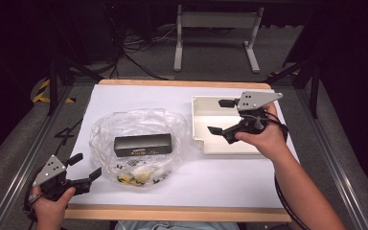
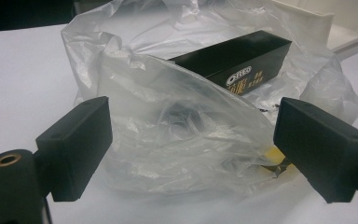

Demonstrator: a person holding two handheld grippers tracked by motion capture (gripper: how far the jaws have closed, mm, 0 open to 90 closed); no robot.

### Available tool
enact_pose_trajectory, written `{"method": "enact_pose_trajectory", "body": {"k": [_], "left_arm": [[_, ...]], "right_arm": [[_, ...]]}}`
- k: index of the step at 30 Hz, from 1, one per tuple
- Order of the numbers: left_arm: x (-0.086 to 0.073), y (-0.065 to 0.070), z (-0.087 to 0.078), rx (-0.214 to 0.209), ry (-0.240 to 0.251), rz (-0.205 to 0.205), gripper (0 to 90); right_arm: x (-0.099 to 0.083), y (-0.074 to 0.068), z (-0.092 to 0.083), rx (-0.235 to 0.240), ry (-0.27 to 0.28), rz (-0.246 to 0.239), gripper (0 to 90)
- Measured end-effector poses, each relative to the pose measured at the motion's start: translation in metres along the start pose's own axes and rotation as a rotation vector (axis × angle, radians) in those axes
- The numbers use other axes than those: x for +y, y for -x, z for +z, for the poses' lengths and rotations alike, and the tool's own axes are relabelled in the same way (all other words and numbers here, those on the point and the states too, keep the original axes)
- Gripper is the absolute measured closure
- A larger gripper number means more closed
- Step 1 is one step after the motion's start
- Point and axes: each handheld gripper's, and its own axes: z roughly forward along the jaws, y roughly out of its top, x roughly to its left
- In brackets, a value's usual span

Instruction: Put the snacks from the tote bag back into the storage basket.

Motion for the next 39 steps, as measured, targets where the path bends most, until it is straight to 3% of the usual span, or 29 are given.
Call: {"method": "enact_pose_trajectory", "body": {"k": [15, 30, 35, 39], "left_arm": [[0.001, -0.001, 0.001, 0.0, 0.001, -0.001, 12.7], [0.002, -0.002, 0.003, -0.01, 0.007, 0.0, 12.5], [0.002, -0.003, 0.003, -0.009, 0.005, -0.004, 12.5], [0.002, -0.003, 0.003, -0.011, 0.006, -0.003, 12.5]], "right_arm": [[0.032, 0.001, 0.035, 0.105, 0.026, -0.057, 10.1], [0.051, 0.003, 0.069, 0.189, 0.02, -0.091, 9.6], [0.055, 0.006, 0.08, 0.208, 0.024, -0.08, 5.7], [0.055, 0.007, 0.089, 0.196, 0.021, -0.086, 5.3]]}}
